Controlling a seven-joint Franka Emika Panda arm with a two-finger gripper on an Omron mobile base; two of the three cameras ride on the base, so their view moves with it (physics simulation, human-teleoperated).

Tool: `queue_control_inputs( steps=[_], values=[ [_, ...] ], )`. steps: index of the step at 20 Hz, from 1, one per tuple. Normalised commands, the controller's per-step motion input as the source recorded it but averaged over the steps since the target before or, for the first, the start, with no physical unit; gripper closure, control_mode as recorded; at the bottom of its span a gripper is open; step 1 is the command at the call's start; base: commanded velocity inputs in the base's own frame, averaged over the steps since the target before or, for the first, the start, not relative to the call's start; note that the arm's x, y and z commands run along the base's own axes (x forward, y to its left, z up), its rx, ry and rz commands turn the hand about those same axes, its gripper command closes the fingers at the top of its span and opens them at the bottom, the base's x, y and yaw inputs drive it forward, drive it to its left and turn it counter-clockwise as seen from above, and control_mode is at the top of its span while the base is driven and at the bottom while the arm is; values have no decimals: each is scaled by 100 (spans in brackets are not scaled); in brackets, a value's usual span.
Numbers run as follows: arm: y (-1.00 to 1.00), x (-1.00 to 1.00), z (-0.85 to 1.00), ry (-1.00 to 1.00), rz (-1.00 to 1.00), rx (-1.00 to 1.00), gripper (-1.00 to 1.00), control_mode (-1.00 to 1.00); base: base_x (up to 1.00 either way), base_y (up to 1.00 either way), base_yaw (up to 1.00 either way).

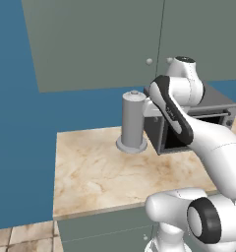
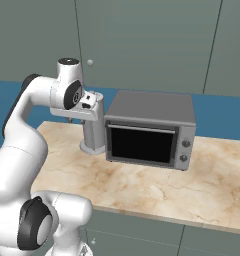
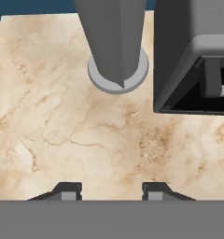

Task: Move the bowls from the cabinet to the plates on the dining table.

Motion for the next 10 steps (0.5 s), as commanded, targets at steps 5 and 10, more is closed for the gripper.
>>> queue_control_inputs(
  steps=[5, 10],
  values=[
    [0, 0, 0, 2, 0, 0, -100, -100, 0, 0, 0],
    [0, 0, 0, 0, 0, 0, -100, -100, 0, 0, 0]
  ],
)
